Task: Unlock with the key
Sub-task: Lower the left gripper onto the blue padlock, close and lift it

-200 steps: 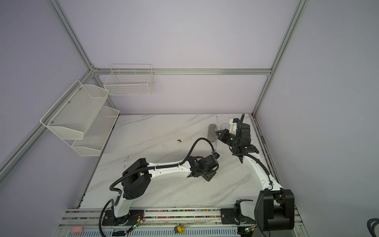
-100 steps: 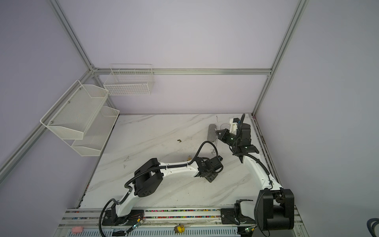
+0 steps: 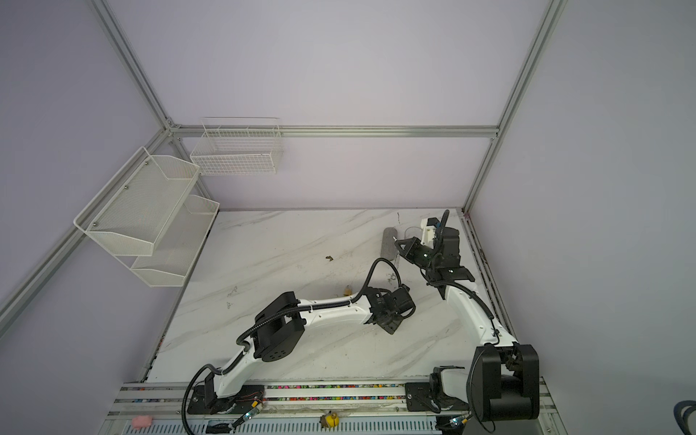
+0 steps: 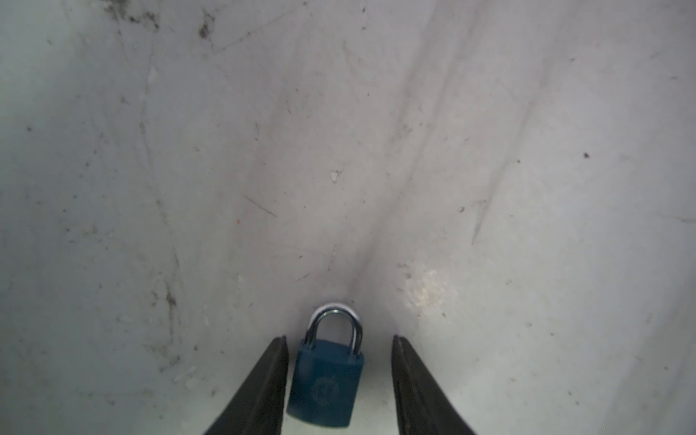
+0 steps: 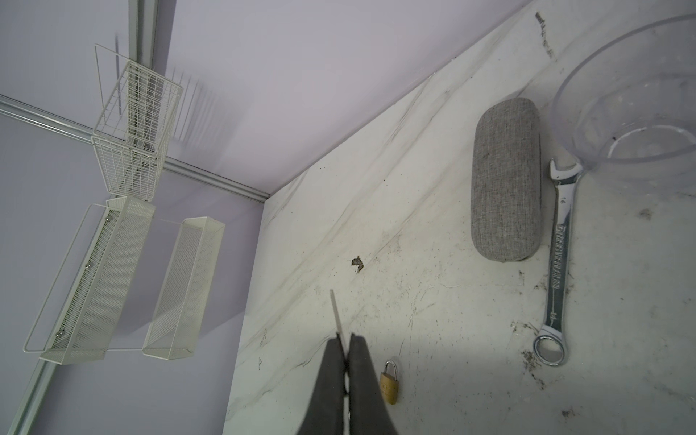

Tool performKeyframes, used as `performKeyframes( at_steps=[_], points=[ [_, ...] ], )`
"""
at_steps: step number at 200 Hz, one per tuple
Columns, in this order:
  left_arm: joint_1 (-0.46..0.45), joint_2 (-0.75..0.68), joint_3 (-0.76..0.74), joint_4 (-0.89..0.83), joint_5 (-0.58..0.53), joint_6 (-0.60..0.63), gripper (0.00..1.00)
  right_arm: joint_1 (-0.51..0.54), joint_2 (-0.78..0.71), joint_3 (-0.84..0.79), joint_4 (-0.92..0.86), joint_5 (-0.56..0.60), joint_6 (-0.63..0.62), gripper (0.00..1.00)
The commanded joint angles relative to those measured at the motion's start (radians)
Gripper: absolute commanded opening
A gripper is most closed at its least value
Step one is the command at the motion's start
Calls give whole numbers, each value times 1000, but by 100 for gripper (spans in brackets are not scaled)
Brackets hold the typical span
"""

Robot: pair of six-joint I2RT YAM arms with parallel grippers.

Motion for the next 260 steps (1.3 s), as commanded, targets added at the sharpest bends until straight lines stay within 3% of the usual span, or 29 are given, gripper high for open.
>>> performKeyframes(
  at_steps=[1, 51, 92, 122, 189, 234, 260],
  points=[
    [-10, 26, 52, -107, -14, -39, 43, -6, -10, -14, 31, -6, 5, 0],
    [-26, 31, 59, -116, 17, -28, 39, -6, -21, -16, 33, -6, 6, 0],
    [-24, 66, 83, -169, -55, -75, 36, -6, -37, -21, 50, -18, 13, 0],
    [-22, 92, 103, -185, -49, -81, 36, -6, -38, -21, 52, -25, 11, 0],
    [-4, 95, 97, -201, -42, -123, 22, -5, -43, -31, 75, -37, 16, 0],
    [0, -19, 45, -132, -45, -132, 12, -6, -70, -19, 43, -1, 3, 0],
    [11, -155, -39, -67, -70, -161, 2, -6, -87, -2, 20, 5, -2, 0]
  ],
)
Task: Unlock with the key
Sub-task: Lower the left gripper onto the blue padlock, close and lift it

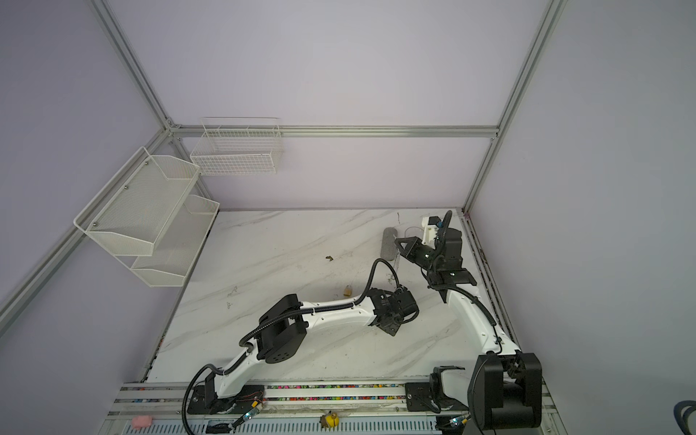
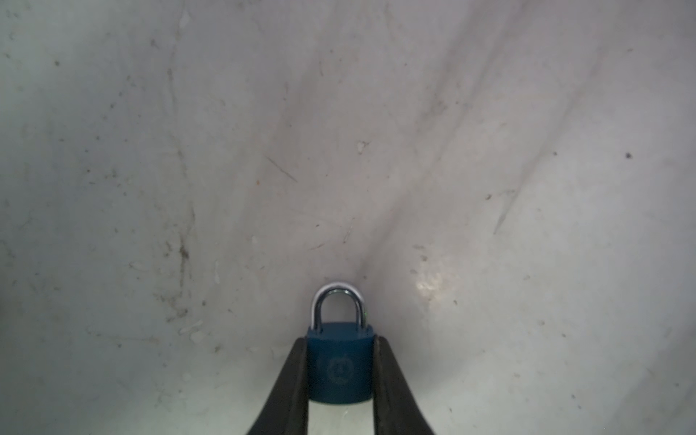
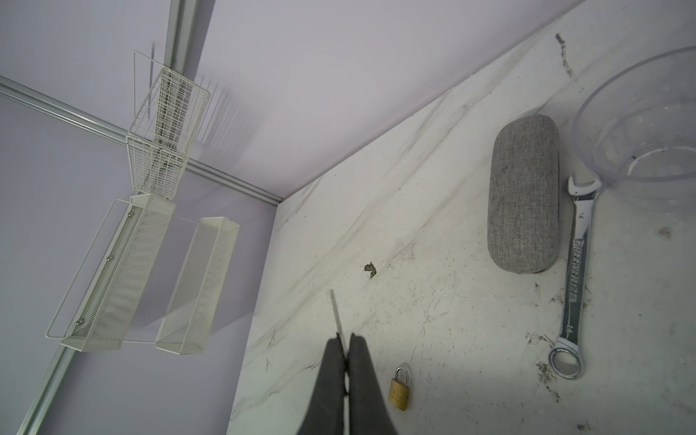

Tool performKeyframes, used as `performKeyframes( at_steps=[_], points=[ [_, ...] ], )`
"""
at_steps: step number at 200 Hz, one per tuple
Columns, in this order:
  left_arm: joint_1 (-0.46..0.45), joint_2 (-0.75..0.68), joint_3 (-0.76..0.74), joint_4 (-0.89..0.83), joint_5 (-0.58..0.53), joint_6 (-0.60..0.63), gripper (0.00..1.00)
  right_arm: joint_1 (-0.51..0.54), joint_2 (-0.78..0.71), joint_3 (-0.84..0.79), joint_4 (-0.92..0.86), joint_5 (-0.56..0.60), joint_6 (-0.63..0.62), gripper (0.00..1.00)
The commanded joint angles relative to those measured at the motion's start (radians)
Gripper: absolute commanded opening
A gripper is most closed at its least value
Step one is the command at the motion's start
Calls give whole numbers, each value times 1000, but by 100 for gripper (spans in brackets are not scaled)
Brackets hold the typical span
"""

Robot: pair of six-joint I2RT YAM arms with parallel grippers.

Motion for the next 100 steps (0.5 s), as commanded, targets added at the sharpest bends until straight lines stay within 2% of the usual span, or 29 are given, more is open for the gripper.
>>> performKeyframes(
  at_steps=[1, 56, 100],
  points=[
    [21, -175, -95, 36, -23, -42, 1, -3, -36, 16, -20, 18, -11, 0],
    [83, -585, -484, 266, -58, -199, 0, 16, -82, 42, -68, 67, -50, 0],
    [177, -943, -762, 432, -109, -375, 0, 147, -113, 29, -40, 173, -64, 0]
  ],
)
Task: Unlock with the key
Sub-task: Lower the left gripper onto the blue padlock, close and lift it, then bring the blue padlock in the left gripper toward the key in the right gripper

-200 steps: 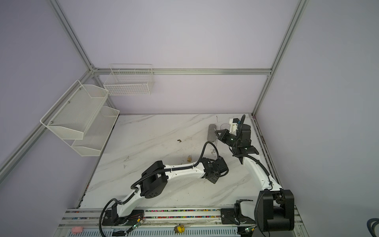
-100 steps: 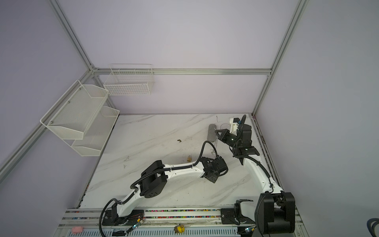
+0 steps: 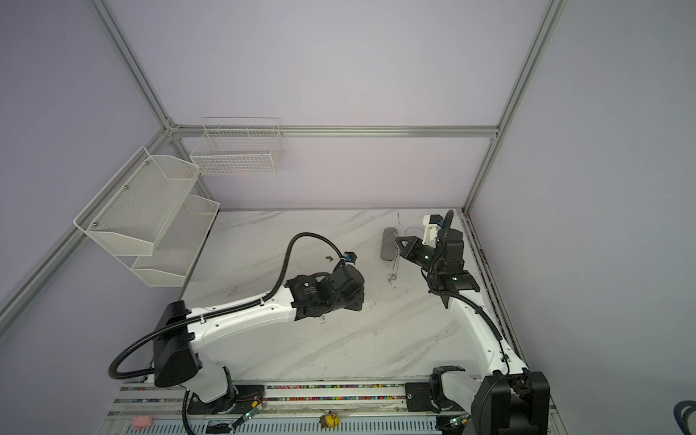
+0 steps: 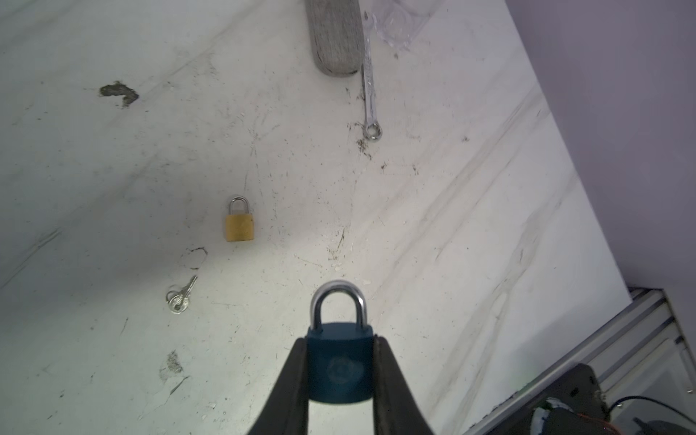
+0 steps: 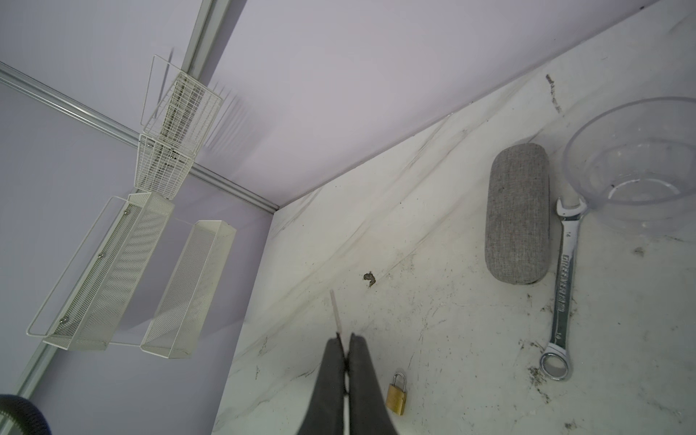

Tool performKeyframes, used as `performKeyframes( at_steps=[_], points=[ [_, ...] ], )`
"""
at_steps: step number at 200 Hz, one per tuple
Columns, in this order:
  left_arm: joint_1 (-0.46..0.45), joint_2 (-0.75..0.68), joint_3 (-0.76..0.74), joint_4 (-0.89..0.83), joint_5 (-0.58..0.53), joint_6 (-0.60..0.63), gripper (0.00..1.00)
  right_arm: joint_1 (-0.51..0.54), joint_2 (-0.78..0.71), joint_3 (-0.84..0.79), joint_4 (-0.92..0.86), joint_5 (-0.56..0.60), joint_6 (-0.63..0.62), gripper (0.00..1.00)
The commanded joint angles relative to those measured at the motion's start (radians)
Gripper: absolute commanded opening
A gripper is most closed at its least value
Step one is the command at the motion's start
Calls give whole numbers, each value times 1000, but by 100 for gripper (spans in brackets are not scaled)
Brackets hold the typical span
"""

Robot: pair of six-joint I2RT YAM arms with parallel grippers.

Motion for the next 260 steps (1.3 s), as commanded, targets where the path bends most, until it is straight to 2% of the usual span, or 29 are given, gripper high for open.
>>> performKeyframes(
  at_steps=[1, 25, 57, 109, 149, 192, 260],
  points=[
    [51, -185, -163, 152, -64, -149, 0, 87, -32, 15, 18, 85, -23, 0],
    [124, -332, -277, 262, -55, -243, 0, 221, -39, -8, 52, 184, -19, 0],
    [202, -429, -349, 313, -58, -386, 0, 373, -41, -76, 129, 301, 29, 0],
    [245, -436, -364, 357, -63, -573, 0, 635, -28, -169, 243, 556, 165, 0],
    [251, -430, -355, 360, -81, -629, 0, 830, 37, -154, 310, 742, 185, 0],
    [252, -420, -341, 320, -109, -633, 0, 931, 103, -115, 388, 816, 165, 0],
    [250, -409, -338, 312, -109, -617, 0, 937, 160, -57, 396, 836, 139, 0]
  ],
)
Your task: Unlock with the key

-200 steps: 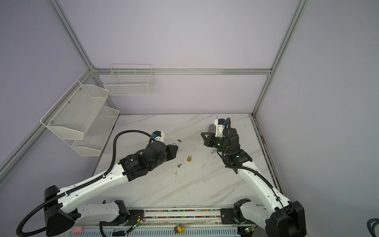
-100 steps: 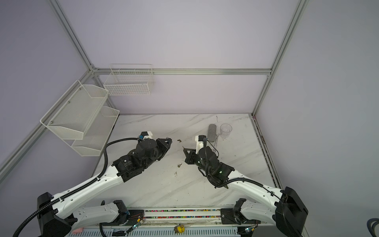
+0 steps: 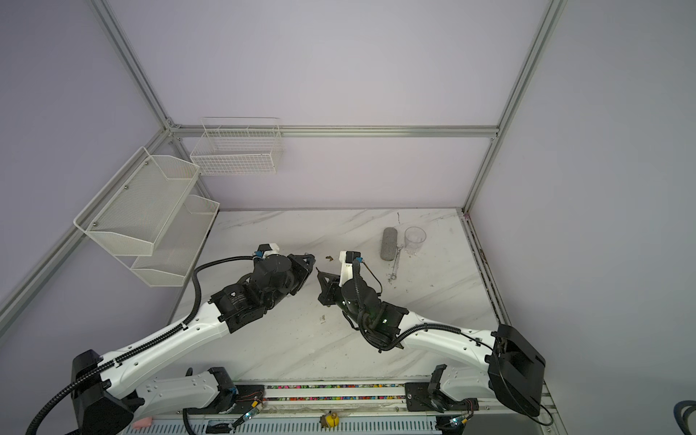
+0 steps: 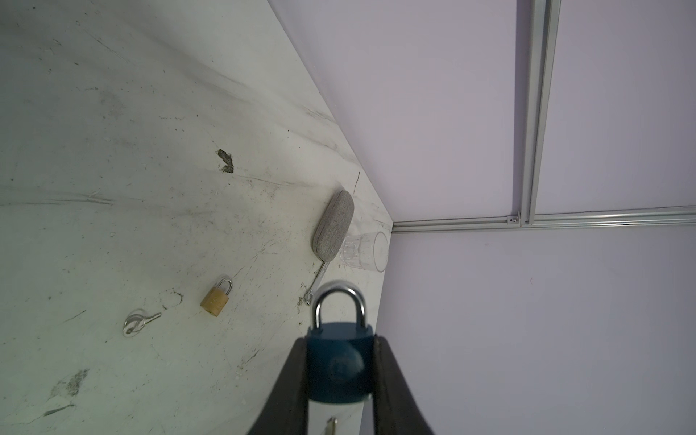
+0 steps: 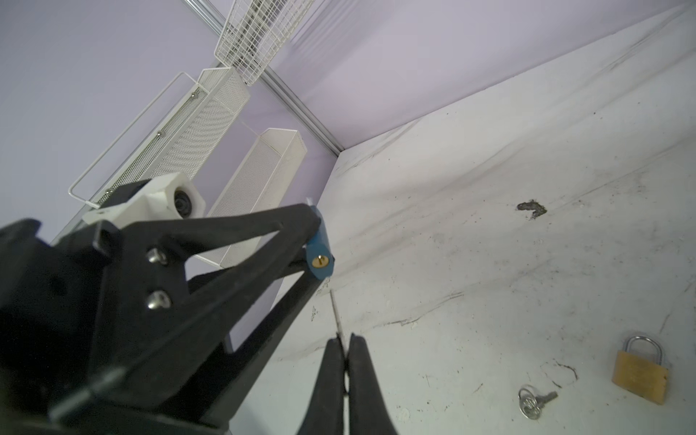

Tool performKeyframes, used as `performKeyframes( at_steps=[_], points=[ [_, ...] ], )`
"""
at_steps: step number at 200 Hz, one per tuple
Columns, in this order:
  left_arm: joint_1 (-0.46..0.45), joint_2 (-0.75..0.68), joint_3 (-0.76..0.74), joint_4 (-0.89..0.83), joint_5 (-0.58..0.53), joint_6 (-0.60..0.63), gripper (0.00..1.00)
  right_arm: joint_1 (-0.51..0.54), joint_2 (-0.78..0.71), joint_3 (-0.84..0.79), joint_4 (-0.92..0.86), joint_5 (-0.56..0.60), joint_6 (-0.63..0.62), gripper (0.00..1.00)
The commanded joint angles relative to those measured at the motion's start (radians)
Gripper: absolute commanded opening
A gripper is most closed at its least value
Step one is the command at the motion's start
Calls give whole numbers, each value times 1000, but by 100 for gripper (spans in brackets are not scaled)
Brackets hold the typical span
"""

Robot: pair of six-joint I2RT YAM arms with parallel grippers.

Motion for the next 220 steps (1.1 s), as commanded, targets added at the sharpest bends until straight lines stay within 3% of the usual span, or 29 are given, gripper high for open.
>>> performKeyframes(
  at_steps=[1, 122, 220],
  points=[
    [7, -5, -5, 15, -30, 8, 0, 4, 10, 32, 22, 36, -8, 0],
    [5, -13, -21, 17, -19, 14, 0, 3, 55, 92, -38, 32, -5, 0],
    [-1, -22, -19, 14, -14, 68, 0, -16, 91, 144, -97, -41, 10, 0]
  ],
)
